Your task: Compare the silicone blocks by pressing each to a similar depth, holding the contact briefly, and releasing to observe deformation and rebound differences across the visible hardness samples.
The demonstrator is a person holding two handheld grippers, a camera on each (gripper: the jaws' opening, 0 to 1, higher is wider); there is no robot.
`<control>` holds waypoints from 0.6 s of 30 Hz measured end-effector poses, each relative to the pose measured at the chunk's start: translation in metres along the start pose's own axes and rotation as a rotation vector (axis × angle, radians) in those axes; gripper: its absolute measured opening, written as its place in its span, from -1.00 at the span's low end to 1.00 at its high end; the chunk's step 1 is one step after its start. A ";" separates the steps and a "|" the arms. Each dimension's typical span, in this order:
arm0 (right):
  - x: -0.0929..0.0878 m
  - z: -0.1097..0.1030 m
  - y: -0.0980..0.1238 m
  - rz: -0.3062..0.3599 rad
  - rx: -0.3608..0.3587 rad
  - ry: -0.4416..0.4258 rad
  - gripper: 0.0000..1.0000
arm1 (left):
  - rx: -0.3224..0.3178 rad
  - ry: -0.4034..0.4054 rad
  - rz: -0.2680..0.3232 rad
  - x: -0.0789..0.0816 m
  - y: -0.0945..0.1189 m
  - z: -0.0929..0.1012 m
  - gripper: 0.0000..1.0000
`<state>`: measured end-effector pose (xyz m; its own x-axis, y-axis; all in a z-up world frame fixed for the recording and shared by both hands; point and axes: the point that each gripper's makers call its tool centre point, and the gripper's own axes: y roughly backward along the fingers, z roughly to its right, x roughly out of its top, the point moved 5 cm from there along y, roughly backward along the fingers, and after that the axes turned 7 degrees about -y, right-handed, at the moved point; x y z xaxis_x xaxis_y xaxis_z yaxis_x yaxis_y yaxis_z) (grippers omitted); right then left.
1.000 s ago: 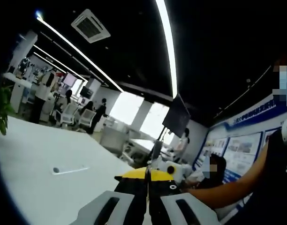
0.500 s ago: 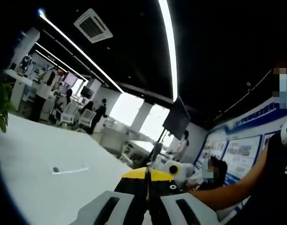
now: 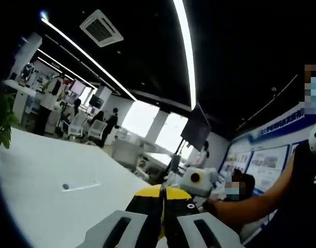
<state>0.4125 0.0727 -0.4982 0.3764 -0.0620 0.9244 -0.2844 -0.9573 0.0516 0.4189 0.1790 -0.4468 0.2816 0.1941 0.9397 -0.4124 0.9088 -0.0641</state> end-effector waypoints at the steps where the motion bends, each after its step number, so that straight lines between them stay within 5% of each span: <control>1: 0.000 0.000 0.000 -0.002 0.003 -0.002 -0.88 | -0.002 0.004 0.002 0.000 0.000 0.000 -1.00; 15: 0.000 -0.001 0.001 -0.072 0.006 -0.046 -1.00 | 0.020 -0.096 -0.008 -0.002 -0.001 -0.001 -1.00; 18: 0.003 0.000 0.003 -0.071 0.017 -0.074 -1.00 | 0.013 -0.038 0.013 0.000 0.000 0.000 -1.00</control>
<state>0.4131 0.0698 -0.4952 0.4590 -0.0139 0.8883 -0.2404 -0.9645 0.1091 0.4193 0.1788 -0.4464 0.2425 0.1917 0.9510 -0.4271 0.9013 -0.0728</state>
